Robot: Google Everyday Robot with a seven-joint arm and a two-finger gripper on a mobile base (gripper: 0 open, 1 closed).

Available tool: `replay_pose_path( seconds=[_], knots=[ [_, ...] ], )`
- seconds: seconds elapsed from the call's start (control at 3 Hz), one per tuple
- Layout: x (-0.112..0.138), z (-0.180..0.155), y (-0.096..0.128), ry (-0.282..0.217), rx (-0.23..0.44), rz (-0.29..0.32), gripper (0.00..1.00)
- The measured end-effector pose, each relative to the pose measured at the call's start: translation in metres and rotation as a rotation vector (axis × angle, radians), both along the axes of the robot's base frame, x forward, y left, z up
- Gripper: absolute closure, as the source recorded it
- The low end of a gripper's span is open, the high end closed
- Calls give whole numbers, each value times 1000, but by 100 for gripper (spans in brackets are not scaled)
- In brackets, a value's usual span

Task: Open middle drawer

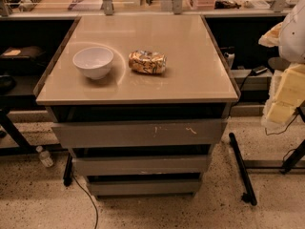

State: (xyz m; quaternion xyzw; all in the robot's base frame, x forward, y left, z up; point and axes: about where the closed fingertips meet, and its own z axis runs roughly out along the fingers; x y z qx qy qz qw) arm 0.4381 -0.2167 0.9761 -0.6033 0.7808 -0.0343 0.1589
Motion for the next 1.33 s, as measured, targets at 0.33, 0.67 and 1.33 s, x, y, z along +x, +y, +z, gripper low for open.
replay_pose_path(
  seconds=[0.33,0.67,1.33],
  knots=[
    [-2,-2,2,-2,9,11,0],
    [-14,-27,6,13,39,60,0],
    [-52,-140,7,45,146,166,0]
  ],
)
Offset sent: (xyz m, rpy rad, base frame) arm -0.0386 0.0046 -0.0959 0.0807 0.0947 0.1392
